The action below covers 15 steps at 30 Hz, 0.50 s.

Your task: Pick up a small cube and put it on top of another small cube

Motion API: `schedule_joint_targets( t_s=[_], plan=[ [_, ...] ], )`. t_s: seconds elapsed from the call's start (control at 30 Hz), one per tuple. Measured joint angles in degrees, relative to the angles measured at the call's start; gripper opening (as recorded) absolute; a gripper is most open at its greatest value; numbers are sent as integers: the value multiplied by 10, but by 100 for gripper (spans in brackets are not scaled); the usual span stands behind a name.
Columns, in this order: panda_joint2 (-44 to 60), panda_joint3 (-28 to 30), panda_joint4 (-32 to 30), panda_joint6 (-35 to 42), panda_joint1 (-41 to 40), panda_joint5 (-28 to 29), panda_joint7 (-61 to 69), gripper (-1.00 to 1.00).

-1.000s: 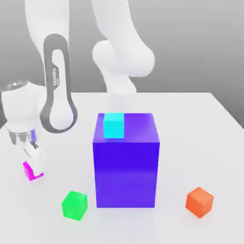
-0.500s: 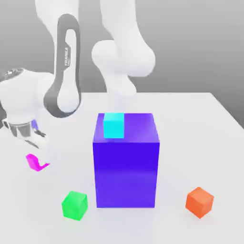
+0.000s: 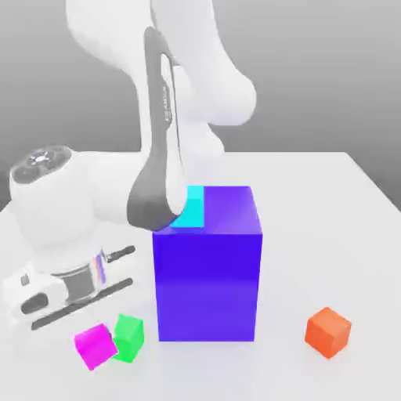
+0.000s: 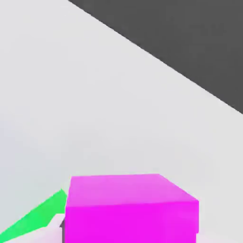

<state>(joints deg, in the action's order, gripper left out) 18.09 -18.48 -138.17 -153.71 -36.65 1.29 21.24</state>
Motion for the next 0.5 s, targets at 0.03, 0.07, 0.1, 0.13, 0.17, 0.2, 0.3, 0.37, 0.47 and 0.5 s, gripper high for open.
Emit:
schedule_joint_targets(
  t_s=[0.03,0.07,0.1,0.13,0.17,0.2,0.3,0.37,0.47,0.5],
  plan=[
    [-1,-11,5,2,-4,4,34,-100],
    [-2,-21,9,2,-8,9,67,-100],
    [-5,-31,14,2,-12,13,100,-100],
    [-8,-40,18,1,-17,17,132,-100],
    [-12,-48,23,-2,-22,21,164,-100],
    [-17,-56,27,-4,-28,24,195,-100],
    [-31,-69,16,-3,-46,39,281,-100],
    [-40,-73,-8,6,-57,52,334,-100],
    [-58,-76,-49,16,-72,72,413,-100],
    [-65,-77,-63,19,-77,79,438,-100]
  ],
)
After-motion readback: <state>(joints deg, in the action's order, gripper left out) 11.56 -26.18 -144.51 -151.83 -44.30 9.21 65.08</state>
